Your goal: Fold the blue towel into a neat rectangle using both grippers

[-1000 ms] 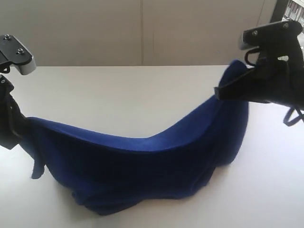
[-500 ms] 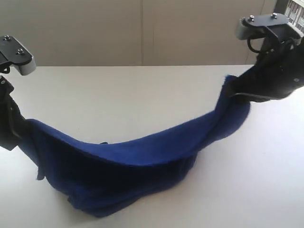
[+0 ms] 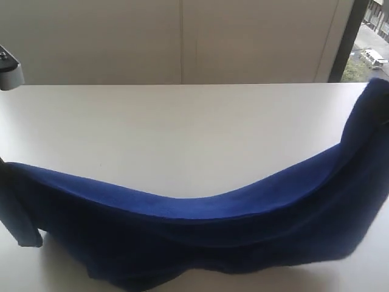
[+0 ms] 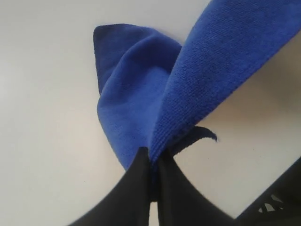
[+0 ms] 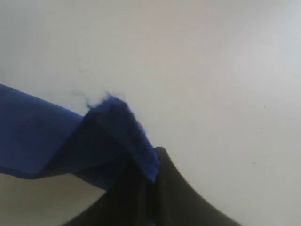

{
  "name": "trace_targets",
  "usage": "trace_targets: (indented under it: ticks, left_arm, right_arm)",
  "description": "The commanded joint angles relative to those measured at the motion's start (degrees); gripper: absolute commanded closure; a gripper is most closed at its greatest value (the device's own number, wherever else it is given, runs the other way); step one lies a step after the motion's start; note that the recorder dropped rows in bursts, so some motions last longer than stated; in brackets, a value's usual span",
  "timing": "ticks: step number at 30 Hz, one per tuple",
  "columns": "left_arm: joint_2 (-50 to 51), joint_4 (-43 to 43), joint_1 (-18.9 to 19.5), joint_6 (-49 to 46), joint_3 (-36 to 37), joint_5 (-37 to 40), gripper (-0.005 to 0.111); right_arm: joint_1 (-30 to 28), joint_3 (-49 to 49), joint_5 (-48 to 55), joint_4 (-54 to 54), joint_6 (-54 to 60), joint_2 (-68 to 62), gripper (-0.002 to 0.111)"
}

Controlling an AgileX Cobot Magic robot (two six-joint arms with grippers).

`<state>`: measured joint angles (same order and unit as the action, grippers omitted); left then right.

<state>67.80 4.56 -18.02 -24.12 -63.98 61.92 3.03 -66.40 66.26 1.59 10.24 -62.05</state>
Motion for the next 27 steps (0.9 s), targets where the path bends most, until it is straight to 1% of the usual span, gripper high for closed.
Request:
trace_targets:
  ticks: [1, 5, 8, 11, 13, 17, 20, 22, 25, 27]
  left_arm:
    - [-0.4, -0.5, 0.2, 0.0, -0.4, -2.2, 0.107]
    - [1.2, -3.5, 0.2, 0.0, 0.6, -12.8, 0.107]
    - [4.4, -4.6, 0.2, -0.8, 2.7, -20.8, 0.107]
    - [8.4, -4.9, 0.2, -1.8, 4.4, -31.0, 0.107]
    - [11.1, -5.3, 0.2, -1.8, 4.7, -36.0, 0.107]
    - [15.5, -6.6, 0.2, -1.8, 4.7, -45.9, 0.107]
    - [19.1, -9.0, 0.2, -1.8, 4.7, -55.1, 0.107]
    - [22.3, -10.4, 0.2, -1.9, 4.7, -61.4, 0.107]
    - [27.1, -11.2, 0.2, -3.6, 4.5, -68.7, 0.106]
    - [30.2, -11.2, 0.2, -4.8, 4.5, -72.6, 0.101]
  right_arm:
    - [-0.1, -0.3, -0.1, -2.7, -1.5, 0.3, 0.108]
    - [-0.1, 0.1, -4.2, -4.1, -2.4, -4.2, 0.108]
    - [-0.1, 1.4, -7.7, -6.2, -3.6, -9.2, 0.108]
    - [-0.2, 3.0, -15.0, -11.1, -7.5, -14.5, 0.108]
    - [-0.2, 3.8, -19.1, -15.0, -10.9, -17.8, 0.108]
    - [-0.2, 4.8, -27.1, -22.7, -18.9, -22.5, 0.108]
    - [-0.2, 4.8, -32.3, -29.9, -25.8, -25.7, 0.108]
    - [-0.2, 4.8, -35.3, -36.2, -33.2, -28.0, 0.108]
    - [-0.2, 4.8, -36.9, -47.9, -44.2, -31.8, 0.107]
    - [-0.2, 4.8, -37.1, -53.9, -49.0, -34.2, 0.102]
